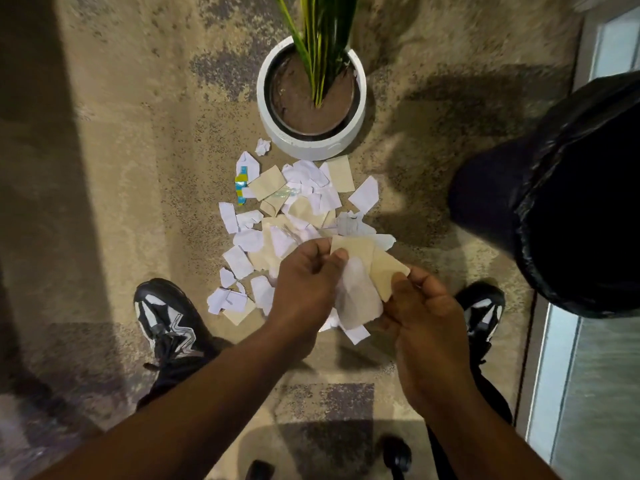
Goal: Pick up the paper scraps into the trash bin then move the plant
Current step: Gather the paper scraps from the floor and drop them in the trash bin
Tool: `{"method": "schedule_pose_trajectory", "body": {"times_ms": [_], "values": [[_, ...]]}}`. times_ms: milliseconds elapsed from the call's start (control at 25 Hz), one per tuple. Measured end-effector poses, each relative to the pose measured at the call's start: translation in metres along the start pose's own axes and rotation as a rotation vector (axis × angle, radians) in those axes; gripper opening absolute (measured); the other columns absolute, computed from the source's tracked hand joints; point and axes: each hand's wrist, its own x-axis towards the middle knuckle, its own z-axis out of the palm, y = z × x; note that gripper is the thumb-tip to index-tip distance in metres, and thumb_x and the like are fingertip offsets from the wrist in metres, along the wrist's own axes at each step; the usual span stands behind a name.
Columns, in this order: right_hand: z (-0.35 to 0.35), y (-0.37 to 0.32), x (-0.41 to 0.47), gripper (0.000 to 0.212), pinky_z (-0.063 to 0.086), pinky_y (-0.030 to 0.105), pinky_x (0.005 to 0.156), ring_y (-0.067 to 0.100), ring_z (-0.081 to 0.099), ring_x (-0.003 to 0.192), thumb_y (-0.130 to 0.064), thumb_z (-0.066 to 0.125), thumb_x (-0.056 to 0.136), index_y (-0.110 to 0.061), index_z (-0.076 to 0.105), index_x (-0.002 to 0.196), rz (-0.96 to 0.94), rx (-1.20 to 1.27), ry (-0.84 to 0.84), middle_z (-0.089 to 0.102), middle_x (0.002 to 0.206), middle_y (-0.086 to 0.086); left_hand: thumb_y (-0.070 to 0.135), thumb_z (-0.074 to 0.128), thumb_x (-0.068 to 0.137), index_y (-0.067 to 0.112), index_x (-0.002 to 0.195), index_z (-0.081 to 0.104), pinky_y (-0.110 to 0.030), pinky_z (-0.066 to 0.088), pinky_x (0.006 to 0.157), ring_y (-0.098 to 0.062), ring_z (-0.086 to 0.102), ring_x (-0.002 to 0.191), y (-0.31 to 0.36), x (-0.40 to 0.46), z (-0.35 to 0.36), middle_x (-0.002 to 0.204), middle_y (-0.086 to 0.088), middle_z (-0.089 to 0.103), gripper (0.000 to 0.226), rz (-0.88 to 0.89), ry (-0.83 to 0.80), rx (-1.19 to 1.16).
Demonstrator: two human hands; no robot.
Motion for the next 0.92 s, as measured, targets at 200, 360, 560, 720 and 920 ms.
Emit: {"method": "schedule_pose_trajectory", "body": {"times_ms": [200,360,560,720,920], "values": [[-0.025,-0.042,-0.021,0.019,0.064,0.037,0.064,0.023,0.078,0.086,-0.016,0.054,0.102,-0.022,0.072,0.102,0.005,0.393,0.1,0.08,0.097,0.007,0.034,0.063,0.098,0.026,0.094,0.073,-0.015,0.051,0.061,-0.006,0.066,0.086,0.044,-0.035,0.068,0.092,0.01,0.073,0.013,0.029,-0.054,0.012],[-0.063,-0.067,0.007,0.033,0.062,0.04,0.085,0.03,0.073,0.105,-0.024,0.065,0.092,-0.008,0.067,0.12,-0.133,0.514,0.041,0.075,0.115,0.015,0.023,0.066,0.097,0.017,0.087,0.069,-0.022,0.053,0.067,-0.014,0.059,0.072,0.065,-0.045,0.131,0.078,-0.005,0.064,0.012,0.174,-0.103,-0.045],[-0.115,-0.084,0.031,0.036,0.06,0.025,0.08,0.02,0.074,0.107,-0.012,0.07,0.088,-0.017,0.066,0.124,-0.217,0.485,0.078,0.078,0.113,0.002,0.017,0.071,0.093,0.014,0.091,0.069,-0.054,0.058,0.084,-0.025,0.067,0.08,0.068,-0.052,0.208,0.086,-0.013,0.071,0.005,0.044,-0.072,-0.167],[-0.145,-0.086,0.047,0.031,0.061,0.025,0.071,0.019,0.075,0.102,-0.004,0.061,0.096,-0.017,0.066,0.123,-0.113,0.556,0.189,0.078,0.11,0.001,0.019,0.069,0.094,0.011,0.099,0.069,-0.05,0.061,0.079,-0.028,0.073,0.09,0.06,-0.047,0.243,0.097,-0.011,0.077,0.009,-0.057,-0.024,-0.132],[-0.17,-0.095,0.057,0.026,0.061,0.025,0.067,0.017,0.075,0.088,-0.009,0.065,0.092,-0.007,0.068,0.117,0.038,0.845,0.143,0.078,0.105,0.01,0.016,0.061,0.099,0.016,0.102,0.065,-0.036,0.063,0.068,-0.031,0.075,0.098,0.06,-0.033,0.264,0.108,-0.014,0.075,0.005,-0.208,-0.042,-0.113]]}}
